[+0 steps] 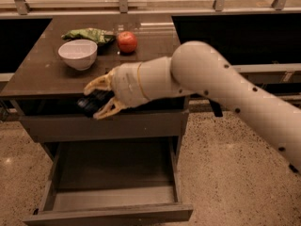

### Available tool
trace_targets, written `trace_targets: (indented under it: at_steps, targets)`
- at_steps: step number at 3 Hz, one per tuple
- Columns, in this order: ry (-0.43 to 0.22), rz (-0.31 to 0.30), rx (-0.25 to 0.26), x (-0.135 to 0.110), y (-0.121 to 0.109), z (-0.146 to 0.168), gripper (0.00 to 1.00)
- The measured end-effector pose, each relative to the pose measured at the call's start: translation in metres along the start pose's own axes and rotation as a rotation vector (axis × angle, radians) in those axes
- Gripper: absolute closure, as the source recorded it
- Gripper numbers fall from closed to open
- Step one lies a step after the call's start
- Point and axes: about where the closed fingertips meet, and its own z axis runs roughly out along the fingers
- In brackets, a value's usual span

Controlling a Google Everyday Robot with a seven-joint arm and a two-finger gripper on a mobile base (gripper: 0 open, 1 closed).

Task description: Pick rxbar blueberry from middle drawer and place on counter

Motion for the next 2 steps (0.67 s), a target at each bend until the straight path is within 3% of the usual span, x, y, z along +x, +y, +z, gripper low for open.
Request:
trace_targets:
  at_steps: [2]
  targets:
    - [0.109,0.252,0.171,0.076,-0.097,-0.046,1.00]
